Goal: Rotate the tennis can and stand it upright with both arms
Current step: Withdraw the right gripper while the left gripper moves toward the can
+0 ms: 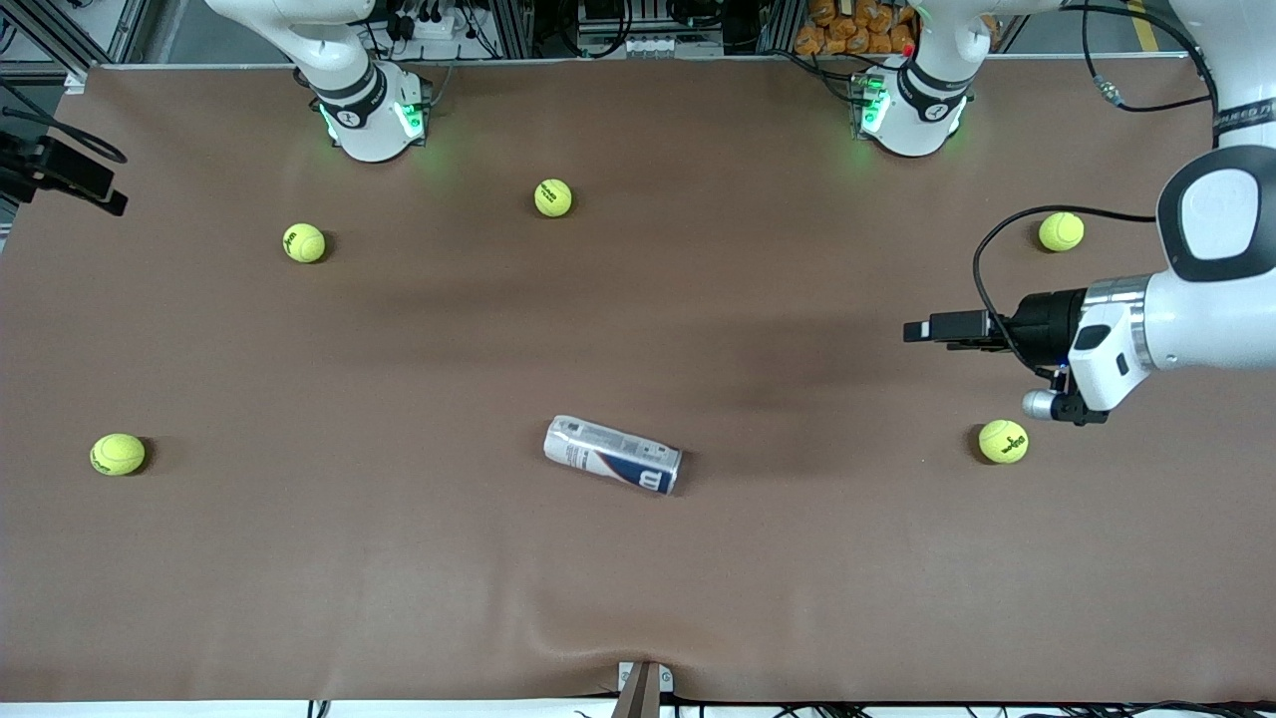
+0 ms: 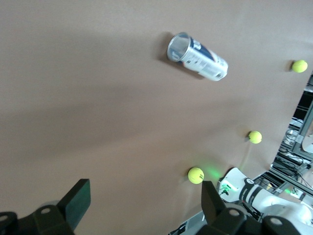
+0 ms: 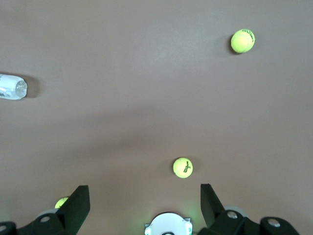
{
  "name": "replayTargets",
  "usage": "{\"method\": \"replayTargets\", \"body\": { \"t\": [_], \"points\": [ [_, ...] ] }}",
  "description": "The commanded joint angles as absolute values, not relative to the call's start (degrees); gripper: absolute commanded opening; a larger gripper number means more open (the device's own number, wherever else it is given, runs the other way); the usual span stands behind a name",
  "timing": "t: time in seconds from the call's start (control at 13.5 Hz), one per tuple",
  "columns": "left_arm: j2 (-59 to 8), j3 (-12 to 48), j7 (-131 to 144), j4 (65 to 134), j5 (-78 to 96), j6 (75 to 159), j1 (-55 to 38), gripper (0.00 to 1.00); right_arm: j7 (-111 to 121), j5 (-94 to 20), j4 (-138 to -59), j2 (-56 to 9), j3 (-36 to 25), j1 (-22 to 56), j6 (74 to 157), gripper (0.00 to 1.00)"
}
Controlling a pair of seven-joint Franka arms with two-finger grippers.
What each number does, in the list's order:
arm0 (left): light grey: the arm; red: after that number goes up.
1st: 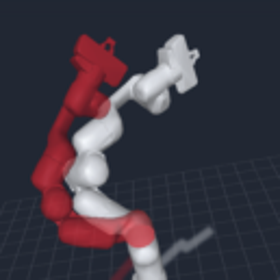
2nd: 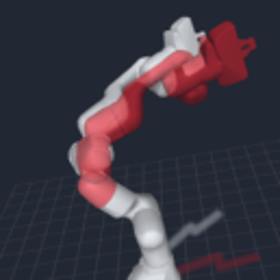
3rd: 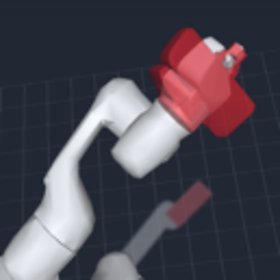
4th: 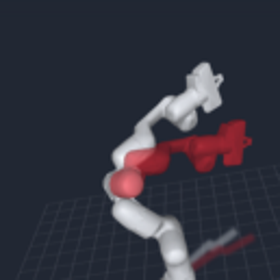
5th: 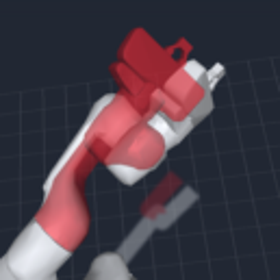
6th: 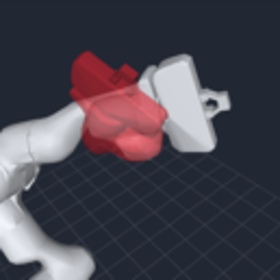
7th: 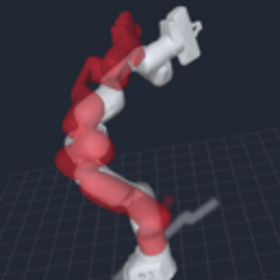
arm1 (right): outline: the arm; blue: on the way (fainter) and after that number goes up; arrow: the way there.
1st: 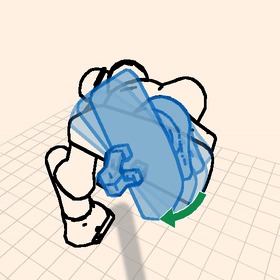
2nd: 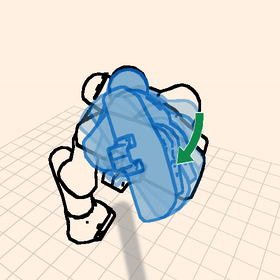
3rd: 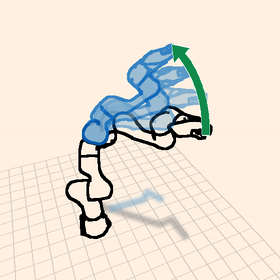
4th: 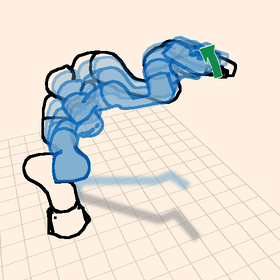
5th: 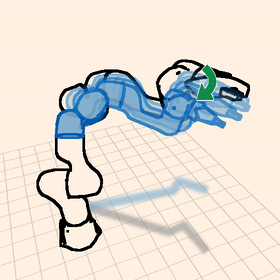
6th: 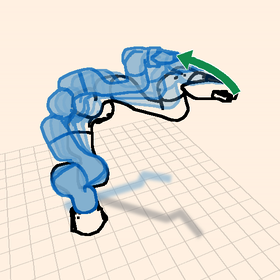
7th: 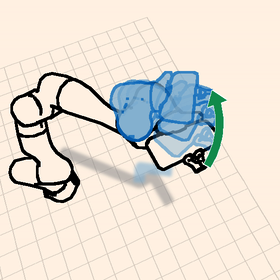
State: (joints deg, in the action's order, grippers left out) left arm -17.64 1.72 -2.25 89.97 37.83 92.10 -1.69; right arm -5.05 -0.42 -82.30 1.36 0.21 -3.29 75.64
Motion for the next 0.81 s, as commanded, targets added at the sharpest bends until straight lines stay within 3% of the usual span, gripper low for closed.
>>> {"method": "replayTargets", "body": {
  "t": [0.0,0.74],
  "points": [
    [-19.2,1.6,-5.2,88.2,40.1,91.5,-1.5,1.0,-3.4,-2.8,-82.6,0.5,1.1,-5.0,77.8,1.0],
    [-22.8,1.7,-9.6,88.2,46.0,93.1,-1.6,1.0,-3.6,-2.6,-82.7,-0.4,1.4,-2.9,78.7,1.0]
  ]
}}
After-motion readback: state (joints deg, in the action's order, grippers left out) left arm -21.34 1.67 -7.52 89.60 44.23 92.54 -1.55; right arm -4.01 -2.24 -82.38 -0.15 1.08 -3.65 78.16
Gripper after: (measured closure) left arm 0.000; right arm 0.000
